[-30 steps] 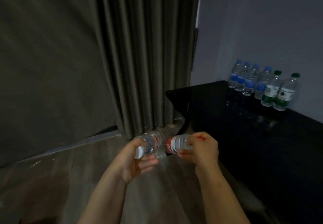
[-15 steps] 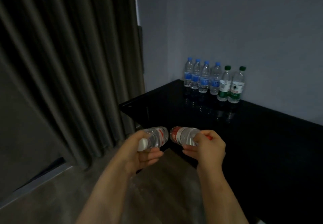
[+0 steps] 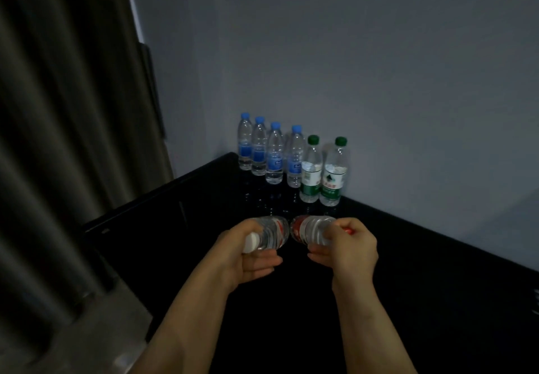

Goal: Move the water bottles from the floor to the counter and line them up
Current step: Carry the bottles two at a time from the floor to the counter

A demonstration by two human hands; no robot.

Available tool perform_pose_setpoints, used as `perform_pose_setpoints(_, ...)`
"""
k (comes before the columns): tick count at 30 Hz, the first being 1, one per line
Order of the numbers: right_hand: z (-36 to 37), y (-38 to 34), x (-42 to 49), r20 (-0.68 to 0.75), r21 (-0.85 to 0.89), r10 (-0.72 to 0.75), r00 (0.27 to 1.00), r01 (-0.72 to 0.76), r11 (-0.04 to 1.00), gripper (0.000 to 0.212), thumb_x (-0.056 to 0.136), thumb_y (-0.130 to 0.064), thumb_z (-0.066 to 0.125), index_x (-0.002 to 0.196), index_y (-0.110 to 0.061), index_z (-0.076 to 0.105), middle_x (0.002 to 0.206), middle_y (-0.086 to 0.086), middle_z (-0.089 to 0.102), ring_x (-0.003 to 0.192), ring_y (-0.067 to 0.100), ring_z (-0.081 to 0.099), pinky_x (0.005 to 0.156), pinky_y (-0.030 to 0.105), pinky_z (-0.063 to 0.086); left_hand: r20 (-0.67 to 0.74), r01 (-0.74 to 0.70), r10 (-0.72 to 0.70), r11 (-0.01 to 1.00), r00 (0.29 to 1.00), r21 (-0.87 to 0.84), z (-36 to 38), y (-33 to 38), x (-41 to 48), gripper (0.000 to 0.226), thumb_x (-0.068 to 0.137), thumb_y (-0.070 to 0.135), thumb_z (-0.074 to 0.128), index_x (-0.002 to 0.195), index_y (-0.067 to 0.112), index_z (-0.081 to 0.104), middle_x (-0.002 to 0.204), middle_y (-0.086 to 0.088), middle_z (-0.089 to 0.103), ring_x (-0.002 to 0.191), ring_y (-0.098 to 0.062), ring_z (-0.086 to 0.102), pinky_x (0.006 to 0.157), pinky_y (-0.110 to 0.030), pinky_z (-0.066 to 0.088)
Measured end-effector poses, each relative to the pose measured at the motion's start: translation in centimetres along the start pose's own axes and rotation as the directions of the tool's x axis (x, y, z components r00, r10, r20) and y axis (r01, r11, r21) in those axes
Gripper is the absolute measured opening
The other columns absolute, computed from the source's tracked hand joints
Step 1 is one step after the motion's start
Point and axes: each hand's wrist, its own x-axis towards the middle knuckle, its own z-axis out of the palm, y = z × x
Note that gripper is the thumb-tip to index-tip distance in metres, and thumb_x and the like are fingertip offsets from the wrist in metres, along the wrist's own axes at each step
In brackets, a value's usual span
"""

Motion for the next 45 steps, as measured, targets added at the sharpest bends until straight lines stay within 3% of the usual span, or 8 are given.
perform_pose_setpoints(9, -2.7, -0.8, 7.5, -0.129, -0.048, 0.002, 0.992, -0.008, 0.999, 0.021, 0.085, 0.0, 0.05, 0.067, -0.011, 0.054, 0.066, 0.011, 0.06, 0.042, 0.024, 0.062, 0.048, 0.036, 0.058, 0.12, 0.003, -0.025, 0.983, 0.992, 0.182, 7.6, 3.3, 7.0, 0.016, 0.088, 0.027, 0.055, 0.084, 0.011, 0.055, 0.045, -0.011, 0.065, 0.04, -0.021, 0.066, 0.05, -0.026, 0.052)
perform_pose_setpoints(17, -4.7, -1.4, 12.6, -0.249, -0.159, -0.021, 0.968, -0.019, 0.987, 0.02, 0.087, -0.005, 0.051, 0.07, -0.013, 0.057, 0.082, 0.012, 0.061, 0.063, 0.032, 0.067, 0.049, 0.032, 0.056, 0.251, 0.003, -0.083, 0.953, 0.964, 0.304, 11.6, 5.7, 10.6, 0.017, 0.089, 0.026, 0.053, 0.088, 0.009, 0.056, 0.05, -0.013, 0.068, 0.044, -0.021, 0.067, 0.059, -0.03, 0.054)
perform_pose_setpoints(21, -5.1, -1.7, 14.1, -0.282, -0.257, -0.053, 0.958, -0.022, 0.966, 0.016, 0.088, -0.005, 0.05, 0.077, -0.012, 0.06, 0.077, 0.007, 0.058, 0.059, 0.018, 0.058, 0.041, 0.02, 0.048, 0.267, 0.001, -0.105, 0.932, 0.958, 0.362, 13.0, 6.3, 12.3, 0.02, 0.088, 0.026, 0.054, 0.088, 0.006, 0.056, 0.049, -0.012, 0.068, 0.043, -0.02, 0.067, 0.066, -0.033, 0.053)
perform_pose_setpoints(27, -4.4, -1.7, 16.3, -0.279, -0.338, -0.056, 0.959, -0.043, 0.94, 0.017, 0.087, -0.012, 0.049, 0.074, -0.015, 0.06, 0.081, 0.01, 0.062, 0.081, 0.033, 0.064, 0.077, 0.048, 0.058, 0.266, -0.005, -0.142, 0.875, 0.954, 0.485, 14.5, 6.7, 14.3, 0.022, 0.088, 0.027, 0.05, 0.084, 0.006, 0.054, 0.048, -0.01, 0.067, 0.043, -0.019, 0.067, 0.067, -0.03, 0.052)
perform_pose_setpoints(30, -4.1, -2.0, 17.4, -0.24, -0.368, -0.054, 0.969, -0.039, 0.929, 0.017, 0.082, -0.012, 0.05, 0.069, -0.018, 0.058, 0.086, 0.014, 0.063, 0.084, 0.04, 0.065, 0.079, 0.052, 0.056, 0.264, -0.021, -0.16, 0.819, 0.951, 0.574, 15.0, 7.0, 15.2, 0.025, 0.089, 0.029, 0.049, 0.084, 0.005, 0.053, 0.052, -0.011, 0.068, 0.045, -0.02, 0.068, 0.064, -0.029, 0.053)
perform_pose_setpoints(35, -3.8, -3.2, 18.9, -0.197, -0.369, -0.021, 0.98, -0.054, 0.928, 0.014, 0.086, -0.008, 0.051, 0.074, -0.016, 0.051, 0.079, 0.009, 0.056, 0.066, 0.035, 0.066, 0.071, 0.051, 0.059, 0.26, -0.053, -0.169, 0.738, 0.951, 0.673, 15.9, 8.2, 16.2, 0.029, 0.09, 0.036, 0.047, 0.087, 0.007, 0.05, 0.051, -0.011, 0.068, 0.046, -0.02, 0.068, 0.063, -0.03, 0.054)
perform_pose_setpoints(40, -3.6, -3.4, 19.8, -0.187, -0.447, -0.09, 0.978, -0.003, 0.895, 0.007, 0.091, -0.01, 0.051, 0.095, -0.013, 0.046, 0.08, 0.002, 0.049, 0.057, 0.015, 0.052, 0.066, 0.043, 0.06, 0.234, -0.209, 0.055, 0.672, 0.971, 0.71, 17.8, 9.4, 17.0, 0.031, 0.092, 0.041, 0.047, 0.089, 0.01, 0.049, 0.068, -0.007, 0.058, 0.053, -0.017, 0.057, 0.066, -0.035, 0.05)
perform_pose_setpoints(45, -3.8, -3.3, 20.6, -0.184, -0.518, -0.105, 0.977, -0.005, 0.855, 0.014, 0.089, -0.013, 0.052, 0.096, -0.019, 0.041, 0.078, -0.001, 0.044, 0.063, 0.02, 0.053, 0.069, 0.052, 0.059, 0.217, -0.318, 0.234, 0.637, 0.948, 0.702, 19.1, 9.7, 18.7, 0.028, 0.089, 0.043, 0.052, 0.079, 0.017, 0.05, 0.062, -0.003, 0.057, 0.052, -0.015, 0.054, 0.059, -0.029, 0.05)
